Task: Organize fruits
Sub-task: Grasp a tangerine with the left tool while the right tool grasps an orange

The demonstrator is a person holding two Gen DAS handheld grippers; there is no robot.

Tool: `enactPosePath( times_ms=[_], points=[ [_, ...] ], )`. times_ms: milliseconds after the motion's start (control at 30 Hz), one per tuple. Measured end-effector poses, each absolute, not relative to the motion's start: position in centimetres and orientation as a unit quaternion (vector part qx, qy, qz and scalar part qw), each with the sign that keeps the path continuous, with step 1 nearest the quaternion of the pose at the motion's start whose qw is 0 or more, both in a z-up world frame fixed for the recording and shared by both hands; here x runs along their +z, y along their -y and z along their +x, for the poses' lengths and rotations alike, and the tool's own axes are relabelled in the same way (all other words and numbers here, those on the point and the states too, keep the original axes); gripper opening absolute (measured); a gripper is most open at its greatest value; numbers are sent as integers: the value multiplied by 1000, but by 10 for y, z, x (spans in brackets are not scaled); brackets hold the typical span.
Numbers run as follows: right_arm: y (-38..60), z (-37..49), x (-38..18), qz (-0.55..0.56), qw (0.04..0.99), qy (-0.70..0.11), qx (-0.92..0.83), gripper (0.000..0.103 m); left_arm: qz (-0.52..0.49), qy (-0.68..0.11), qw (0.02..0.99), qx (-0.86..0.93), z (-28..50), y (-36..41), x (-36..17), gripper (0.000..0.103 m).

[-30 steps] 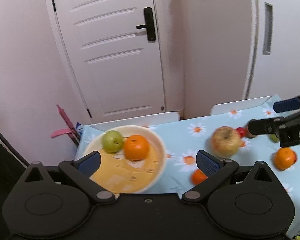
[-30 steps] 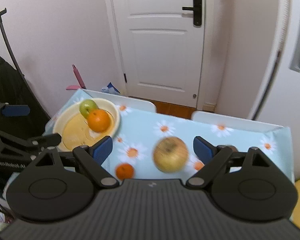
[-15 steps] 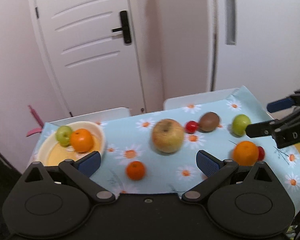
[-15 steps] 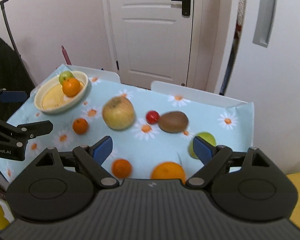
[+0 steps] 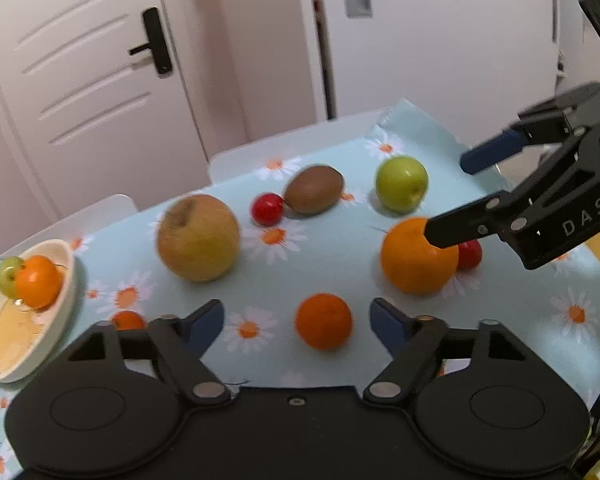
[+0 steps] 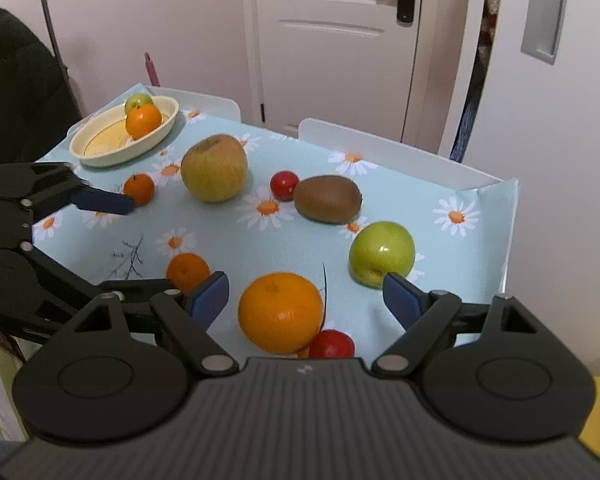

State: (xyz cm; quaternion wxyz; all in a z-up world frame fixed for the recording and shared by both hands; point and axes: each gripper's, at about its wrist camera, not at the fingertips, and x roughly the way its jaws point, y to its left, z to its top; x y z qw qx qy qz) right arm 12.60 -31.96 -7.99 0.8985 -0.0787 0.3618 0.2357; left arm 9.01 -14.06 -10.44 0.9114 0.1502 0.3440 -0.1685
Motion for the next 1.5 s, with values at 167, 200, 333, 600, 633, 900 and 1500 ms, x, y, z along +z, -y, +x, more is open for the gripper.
enactPosePath(
  times_ms=[167, 200, 333, 600, 633, 900, 1500],
  points=[
    [320, 128, -90, -80, 892, -368, 248, 95, 154, -355, 905, -177, 96, 149, -119, 64],
    [320, 128, -91, -81, 892, -369, 249, 95, 154, -357, 904, -177, 98, 150, -121, 61],
    [317, 129, -96, -82, 889, -372, 254, 94, 151, -362, 902, -179, 103, 153, -127, 46],
    [311, 132, -100, -89, 884, -377, 261, 89, 142, -370, 900, -181, 102, 151, -126, 40],
    [311, 133, -101, -90, 883, -378, 262, 88, 142, -370, 900, -179, 101, 150, -126, 40],
    [303, 135, -106, -97, 878, -384, 268, 84, 138, -376, 901, -168, 96, 141, -124, 40],
    [291, 135, -109, -106, 875, -388, 268, 73, 114, -368, 913, -134, 80, 120, -108, 40]
  ],
)
